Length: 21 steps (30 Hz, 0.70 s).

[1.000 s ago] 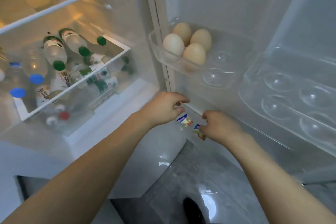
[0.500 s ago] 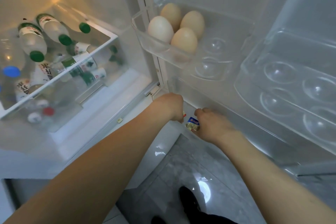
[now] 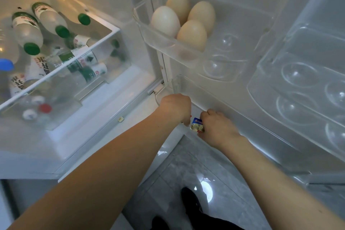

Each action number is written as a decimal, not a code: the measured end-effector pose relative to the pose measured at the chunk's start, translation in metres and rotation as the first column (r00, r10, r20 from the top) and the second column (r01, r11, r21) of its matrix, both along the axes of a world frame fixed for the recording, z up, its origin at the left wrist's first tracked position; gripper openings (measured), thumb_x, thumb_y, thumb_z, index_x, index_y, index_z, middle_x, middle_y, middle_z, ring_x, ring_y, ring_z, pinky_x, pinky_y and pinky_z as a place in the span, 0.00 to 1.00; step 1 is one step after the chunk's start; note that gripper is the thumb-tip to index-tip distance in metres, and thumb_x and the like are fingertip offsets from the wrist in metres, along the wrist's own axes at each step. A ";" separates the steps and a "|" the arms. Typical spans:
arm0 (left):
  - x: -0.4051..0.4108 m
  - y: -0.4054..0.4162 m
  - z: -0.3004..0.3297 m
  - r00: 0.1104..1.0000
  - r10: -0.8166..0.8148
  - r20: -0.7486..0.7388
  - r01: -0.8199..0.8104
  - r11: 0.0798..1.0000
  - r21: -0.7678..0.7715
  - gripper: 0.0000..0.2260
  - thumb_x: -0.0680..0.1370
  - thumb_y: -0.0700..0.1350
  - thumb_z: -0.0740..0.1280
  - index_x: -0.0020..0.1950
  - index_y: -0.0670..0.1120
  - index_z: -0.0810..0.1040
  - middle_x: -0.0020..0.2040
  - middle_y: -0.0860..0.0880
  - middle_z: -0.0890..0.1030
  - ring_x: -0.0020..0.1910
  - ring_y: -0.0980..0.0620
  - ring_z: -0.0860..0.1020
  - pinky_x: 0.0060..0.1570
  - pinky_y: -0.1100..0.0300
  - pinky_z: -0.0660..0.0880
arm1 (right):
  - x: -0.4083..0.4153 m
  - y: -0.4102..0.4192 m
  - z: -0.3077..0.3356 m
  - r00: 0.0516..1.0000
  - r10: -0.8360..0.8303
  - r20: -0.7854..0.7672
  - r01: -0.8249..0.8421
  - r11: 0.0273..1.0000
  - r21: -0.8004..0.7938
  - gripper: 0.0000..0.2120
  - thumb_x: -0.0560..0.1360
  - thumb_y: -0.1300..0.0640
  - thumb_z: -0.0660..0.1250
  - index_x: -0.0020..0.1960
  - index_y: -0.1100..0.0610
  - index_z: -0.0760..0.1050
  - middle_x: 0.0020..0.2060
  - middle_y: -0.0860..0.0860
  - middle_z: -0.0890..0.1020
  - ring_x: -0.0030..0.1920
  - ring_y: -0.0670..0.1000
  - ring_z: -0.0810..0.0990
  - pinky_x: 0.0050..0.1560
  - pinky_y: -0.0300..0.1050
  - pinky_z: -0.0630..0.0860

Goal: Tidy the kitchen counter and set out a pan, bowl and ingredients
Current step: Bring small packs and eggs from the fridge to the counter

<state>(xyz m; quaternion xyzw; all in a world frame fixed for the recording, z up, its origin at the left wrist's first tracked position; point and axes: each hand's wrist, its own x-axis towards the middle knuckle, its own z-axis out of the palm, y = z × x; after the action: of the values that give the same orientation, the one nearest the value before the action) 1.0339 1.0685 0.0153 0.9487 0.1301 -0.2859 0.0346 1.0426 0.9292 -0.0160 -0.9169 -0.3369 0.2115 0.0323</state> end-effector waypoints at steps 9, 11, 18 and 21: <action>-0.002 -0.004 -0.003 0.997 -0.073 0.041 0.067 0.991 0.116 0.08 0.75 0.39 0.66 0.39 0.45 0.70 0.35 0.50 0.69 0.31 0.53 0.68 0.29 0.60 0.64 | 0.001 -0.003 0.004 1.000 -0.008 0.011 0.008 1.000 -0.007 0.18 0.75 0.51 0.66 0.62 0.57 0.70 0.57 0.54 0.73 0.58 0.56 0.74 0.46 0.45 0.69; -0.003 -0.003 0.005 0.994 -0.065 0.092 0.056 0.993 0.099 0.04 0.76 0.40 0.65 0.43 0.45 0.71 0.35 0.50 0.70 0.33 0.52 0.70 0.31 0.59 0.66 | 0.002 -0.004 0.008 0.999 -0.036 0.008 0.035 0.999 0.018 0.17 0.75 0.52 0.66 0.61 0.57 0.70 0.57 0.54 0.73 0.55 0.56 0.76 0.44 0.44 0.69; -0.057 0.019 0.049 0.755 0.153 0.637 -0.172 0.984 -0.033 0.11 0.72 0.49 0.65 0.51 0.45 0.77 0.46 0.46 0.75 0.44 0.42 0.75 0.45 0.53 0.72 | 0.000 -0.004 0.046 0.991 -0.075 0.106 0.059 0.987 0.148 0.13 0.76 0.51 0.65 0.56 0.58 0.71 0.55 0.53 0.73 0.52 0.57 0.76 0.41 0.42 0.64; -0.095 0.034 0.055 0.619 0.367 0.695 -0.320 0.925 -0.204 0.15 0.73 0.50 0.65 0.58 0.49 0.79 0.50 0.48 0.74 0.45 0.45 0.75 0.50 0.50 0.75 | -0.008 0.009 0.066 0.979 -0.074 0.188 0.030 0.974 0.226 0.14 0.76 0.51 0.65 0.58 0.57 0.71 0.56 0.53 0.72 0.52 0.58 0.76 0.43 0.46 0.72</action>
<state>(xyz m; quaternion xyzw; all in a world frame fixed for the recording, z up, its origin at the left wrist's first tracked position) 0.9392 1.1029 0.0702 0.9394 0.2761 0.1181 0.1654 1.0351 0.9380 0.0504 -0.9324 -0.3358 0.0804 0.1070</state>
